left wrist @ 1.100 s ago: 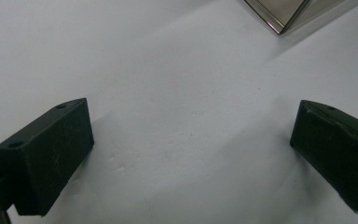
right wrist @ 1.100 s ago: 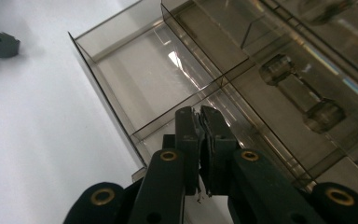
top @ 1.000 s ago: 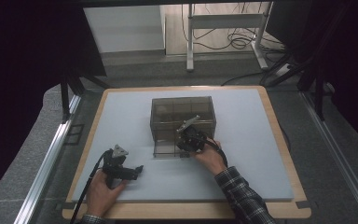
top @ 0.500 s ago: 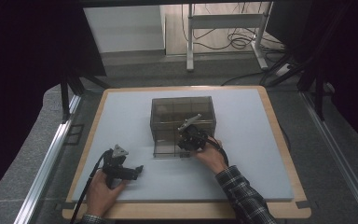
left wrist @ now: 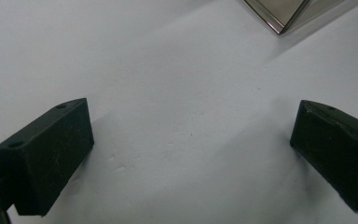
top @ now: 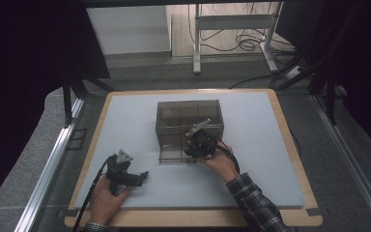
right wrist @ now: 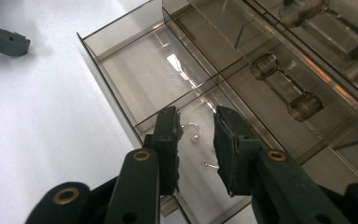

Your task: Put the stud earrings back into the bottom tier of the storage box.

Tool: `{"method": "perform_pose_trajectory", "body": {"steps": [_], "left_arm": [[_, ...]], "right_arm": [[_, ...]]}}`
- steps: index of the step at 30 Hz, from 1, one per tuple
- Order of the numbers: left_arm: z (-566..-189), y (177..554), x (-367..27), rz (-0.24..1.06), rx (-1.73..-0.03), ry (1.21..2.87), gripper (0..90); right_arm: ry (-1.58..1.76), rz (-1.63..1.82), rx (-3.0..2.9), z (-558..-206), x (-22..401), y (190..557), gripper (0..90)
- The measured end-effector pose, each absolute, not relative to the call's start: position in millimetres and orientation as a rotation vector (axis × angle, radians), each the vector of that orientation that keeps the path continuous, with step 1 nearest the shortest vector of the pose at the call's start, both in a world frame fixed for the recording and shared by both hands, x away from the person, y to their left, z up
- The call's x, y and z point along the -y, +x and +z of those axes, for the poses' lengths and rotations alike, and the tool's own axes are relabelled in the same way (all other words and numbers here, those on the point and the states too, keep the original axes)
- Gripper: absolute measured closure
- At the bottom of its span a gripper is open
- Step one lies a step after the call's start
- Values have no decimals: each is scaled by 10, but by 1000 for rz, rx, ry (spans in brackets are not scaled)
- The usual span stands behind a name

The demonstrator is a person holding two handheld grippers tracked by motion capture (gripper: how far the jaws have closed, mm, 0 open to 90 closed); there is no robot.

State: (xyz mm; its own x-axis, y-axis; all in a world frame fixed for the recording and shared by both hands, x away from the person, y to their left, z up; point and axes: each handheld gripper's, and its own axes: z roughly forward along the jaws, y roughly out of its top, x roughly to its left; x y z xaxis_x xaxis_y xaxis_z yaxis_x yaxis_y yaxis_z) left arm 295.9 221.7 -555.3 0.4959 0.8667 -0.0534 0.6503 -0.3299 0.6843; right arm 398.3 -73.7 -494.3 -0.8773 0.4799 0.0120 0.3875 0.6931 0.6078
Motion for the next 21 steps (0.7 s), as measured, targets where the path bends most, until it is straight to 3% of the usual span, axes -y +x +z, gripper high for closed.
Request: {"method": "perform_pose_trajectory", "body": {"steps": [21], "left_arm": [[-5552,2959,-2217,428,-1241,2089,0]], "right_arm": [[685,948,-2734,-4836,842,3813,544]]}}
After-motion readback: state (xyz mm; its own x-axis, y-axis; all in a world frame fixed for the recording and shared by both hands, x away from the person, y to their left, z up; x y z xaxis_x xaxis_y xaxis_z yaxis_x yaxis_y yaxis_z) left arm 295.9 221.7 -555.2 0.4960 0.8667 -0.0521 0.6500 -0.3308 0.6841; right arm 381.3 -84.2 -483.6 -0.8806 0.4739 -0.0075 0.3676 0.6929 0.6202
